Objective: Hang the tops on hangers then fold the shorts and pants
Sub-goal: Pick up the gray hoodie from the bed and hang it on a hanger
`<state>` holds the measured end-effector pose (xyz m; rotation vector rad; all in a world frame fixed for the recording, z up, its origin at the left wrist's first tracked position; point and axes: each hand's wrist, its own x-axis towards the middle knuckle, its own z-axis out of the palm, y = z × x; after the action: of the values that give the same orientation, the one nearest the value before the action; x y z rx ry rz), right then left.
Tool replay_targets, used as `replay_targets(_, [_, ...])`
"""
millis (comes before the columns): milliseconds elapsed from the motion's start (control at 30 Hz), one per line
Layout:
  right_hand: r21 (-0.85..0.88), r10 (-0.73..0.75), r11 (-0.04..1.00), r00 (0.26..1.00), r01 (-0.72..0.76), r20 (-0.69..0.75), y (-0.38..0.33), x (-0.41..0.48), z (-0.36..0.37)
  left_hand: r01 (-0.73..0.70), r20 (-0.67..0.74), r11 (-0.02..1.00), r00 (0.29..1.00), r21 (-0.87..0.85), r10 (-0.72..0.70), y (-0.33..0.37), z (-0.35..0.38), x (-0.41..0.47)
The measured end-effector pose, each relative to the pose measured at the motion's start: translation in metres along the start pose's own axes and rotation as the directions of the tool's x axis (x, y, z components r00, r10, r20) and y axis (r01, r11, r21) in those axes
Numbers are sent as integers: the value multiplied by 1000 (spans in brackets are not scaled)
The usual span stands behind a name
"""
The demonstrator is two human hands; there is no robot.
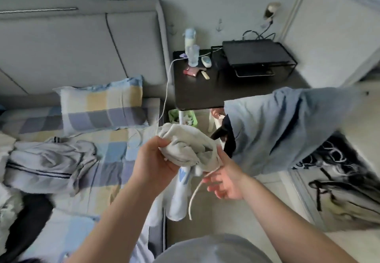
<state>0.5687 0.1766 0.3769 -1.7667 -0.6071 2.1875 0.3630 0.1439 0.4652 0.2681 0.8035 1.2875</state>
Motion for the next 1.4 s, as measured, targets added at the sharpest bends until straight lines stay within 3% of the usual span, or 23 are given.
replay_targets(67, [63,-39,997,996,44,-81,0,-15,-42,83,69,996,994,42,-86,-33,29,6])
replay_targets(200, [-39,-117,993,947,110,-298,15,-42,-137,241,175,963,950,122,-260,-104,85,18])
replay_targets(300, [-41,-184,981,840,190,-510,36,-58,-206,361,200,912,896,192,-397,-160,127,28])
replay_targets(467, [-96,-298,932,591,350,-750,66,-107,-326,465,38,739,834,487,-551,-254,193,52])
replay_targets(567, [-205,-372,902,443,379,-816,78,-140,-382,404,-33,675,870,618,-492,-296,235,70])
replay_targets(667, [-204,-378,876,359,437,-854,72,-172,-418,288,-38,643,927,710,-374,-324,276,94])
replay_targets(833, [-224,-421,783,230,581,-877,42,-229,-457,-94,222,546,959,832,-174,-346,366,128])
replay_targets(933, [-289,-448,687,74,667,-891,10,-270,-475,-292,408,505,903,812,-133,-348,433,141])
replay_targets(1100, [-477,-484,563,-198,675,-852,-63,-339,-505,-521,629,493,774,697,-71,-330,555,164])
replay_targets(1233, [-605,-471,492,-393,626,-790,-130,-389,-524,-596,766,579,638,556,-79,-308,650,184])
replay_targets(1400, [-719,-435,448,-573,531,-695,-212,-448,-547,-659,897,652,436,376,-77,-273,763,201])
